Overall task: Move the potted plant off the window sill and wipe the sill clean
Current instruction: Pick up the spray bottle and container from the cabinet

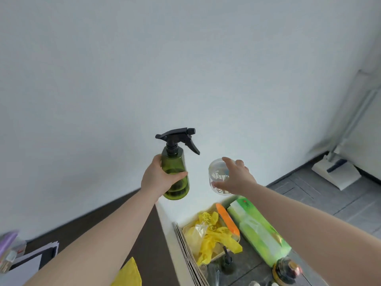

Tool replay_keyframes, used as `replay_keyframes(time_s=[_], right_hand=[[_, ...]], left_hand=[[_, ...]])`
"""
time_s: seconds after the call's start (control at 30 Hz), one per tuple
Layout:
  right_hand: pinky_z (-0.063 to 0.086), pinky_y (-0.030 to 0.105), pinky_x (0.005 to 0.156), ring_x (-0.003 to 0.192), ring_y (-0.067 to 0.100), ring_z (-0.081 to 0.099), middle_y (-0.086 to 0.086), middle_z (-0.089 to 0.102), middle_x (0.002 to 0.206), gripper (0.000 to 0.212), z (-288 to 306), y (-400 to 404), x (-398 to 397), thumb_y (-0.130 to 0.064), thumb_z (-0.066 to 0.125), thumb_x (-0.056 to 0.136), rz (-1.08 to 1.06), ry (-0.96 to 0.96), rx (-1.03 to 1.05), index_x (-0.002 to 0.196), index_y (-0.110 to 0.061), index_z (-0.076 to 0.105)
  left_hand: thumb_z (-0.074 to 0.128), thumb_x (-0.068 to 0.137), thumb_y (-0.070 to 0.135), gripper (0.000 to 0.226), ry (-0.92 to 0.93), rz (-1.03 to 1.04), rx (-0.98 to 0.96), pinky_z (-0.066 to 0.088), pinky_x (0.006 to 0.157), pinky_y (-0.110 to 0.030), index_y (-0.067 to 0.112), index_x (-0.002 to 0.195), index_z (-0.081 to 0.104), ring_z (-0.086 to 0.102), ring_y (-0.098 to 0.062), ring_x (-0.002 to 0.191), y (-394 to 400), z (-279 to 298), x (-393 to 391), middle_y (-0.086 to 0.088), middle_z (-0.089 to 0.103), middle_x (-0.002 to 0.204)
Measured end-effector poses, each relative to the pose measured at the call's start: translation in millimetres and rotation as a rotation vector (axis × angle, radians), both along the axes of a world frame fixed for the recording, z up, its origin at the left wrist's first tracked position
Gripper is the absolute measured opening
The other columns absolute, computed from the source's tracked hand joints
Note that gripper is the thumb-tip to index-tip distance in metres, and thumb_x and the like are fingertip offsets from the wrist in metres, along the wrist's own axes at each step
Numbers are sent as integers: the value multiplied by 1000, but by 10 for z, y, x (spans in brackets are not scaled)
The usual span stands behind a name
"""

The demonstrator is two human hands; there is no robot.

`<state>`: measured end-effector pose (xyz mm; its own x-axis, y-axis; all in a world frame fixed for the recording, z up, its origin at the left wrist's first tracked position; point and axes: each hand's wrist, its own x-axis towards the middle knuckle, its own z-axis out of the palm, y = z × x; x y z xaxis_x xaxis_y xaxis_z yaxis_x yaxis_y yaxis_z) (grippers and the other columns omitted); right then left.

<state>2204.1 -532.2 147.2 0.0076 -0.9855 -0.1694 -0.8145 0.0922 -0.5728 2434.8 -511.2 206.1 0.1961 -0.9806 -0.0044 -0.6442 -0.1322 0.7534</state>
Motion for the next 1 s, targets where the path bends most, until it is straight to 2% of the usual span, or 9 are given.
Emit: replay_keyframes(time_s=[0.13,0.33,0.47,0.67,0.87,1.0], right_hand=[[43,43,97,131,31,36,8,33,140,93,76,389,-1159,-52,73,72,-96,1,15,147,-34,21],[47,44,94,128,31,36,7,32,140,90,176,972,-2870,-51,72,72,-292,31,29,145,-36,22],[49,47,93,129,31,35,7,30,144,90,188,1369,-3837,-48,72,72,-471,32,63,146,-37,21],[50,47,92,125,31,39,8,33,139,89,63,1875,-4977,-50,73,71,-706,34,102,144,-35,24],[48,45,95,126,30,39,8,34,140,88,-117,2272,-5958,-52,73,71,-919,36,162,143,-31,28],[45,42,98,124,29,41,8,36,137,88,-102,2502,-6664,-56,75,68,-1097,38,172,140,-27,33]], left_hand=[[85,61,44,75,-37,-126,24,52,83,-36,28,123,45,58,-17,94,90,69,-1158,14,56,103],[87,60,43,72,47,-321,40,51,84,-35,27,118,49,60,-18,99,156,86,-2934,12,61,104],[87,57,46,71,36,-493,76,52,87,-38,28,114,49,61,-17,99,222,40,-3955,12,63,105],[85,51,55,76,-38,-753,100,52,91,-42,29,113,51,62,-19,101,207,-116,-5338,10,65,107],[86,53,53,69,-39,-997,127,50,89,-36,31,107,50,59,-15,98,159,-396,-6750,13,61,103],[85,54,54,70,-34,-1211,120,49,92,-41,29,111,51,57,-17,102,104,-506,-7779,12,59,105]])
